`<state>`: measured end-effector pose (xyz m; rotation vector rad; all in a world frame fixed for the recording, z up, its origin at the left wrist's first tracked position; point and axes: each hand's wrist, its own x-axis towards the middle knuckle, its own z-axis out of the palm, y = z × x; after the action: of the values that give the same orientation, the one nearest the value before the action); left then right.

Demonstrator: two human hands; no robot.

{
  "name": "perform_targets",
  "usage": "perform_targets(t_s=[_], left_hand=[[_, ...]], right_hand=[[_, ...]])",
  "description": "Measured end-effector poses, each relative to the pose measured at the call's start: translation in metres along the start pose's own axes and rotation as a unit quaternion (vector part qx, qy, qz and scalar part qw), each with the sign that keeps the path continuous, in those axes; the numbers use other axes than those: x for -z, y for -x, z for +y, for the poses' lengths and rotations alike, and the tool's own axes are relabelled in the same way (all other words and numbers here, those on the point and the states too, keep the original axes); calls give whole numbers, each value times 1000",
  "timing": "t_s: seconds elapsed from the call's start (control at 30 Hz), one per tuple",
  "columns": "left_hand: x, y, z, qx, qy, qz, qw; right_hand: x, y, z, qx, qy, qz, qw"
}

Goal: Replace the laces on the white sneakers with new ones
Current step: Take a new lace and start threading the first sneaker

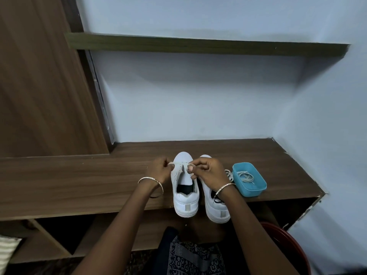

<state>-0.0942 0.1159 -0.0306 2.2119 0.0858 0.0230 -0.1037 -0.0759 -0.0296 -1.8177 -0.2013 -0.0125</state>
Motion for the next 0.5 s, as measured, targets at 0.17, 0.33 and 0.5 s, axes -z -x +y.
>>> perform_targets(t_s=[0.17, 0.33, 0.5], left_hand=[[-8, 26, 16, -9, -36, 122, 992], [-16, 37, 30, -48, -31, 90, 994], [-25, 30, 29, -80, 80, 46, 992]], right_hand=[[-1, 9, -11, -43, -106, 26, 993], [-1, 14, -20, -80, -167, 29, 982], [2, 10, -16, -104, -157, 73, 979]])
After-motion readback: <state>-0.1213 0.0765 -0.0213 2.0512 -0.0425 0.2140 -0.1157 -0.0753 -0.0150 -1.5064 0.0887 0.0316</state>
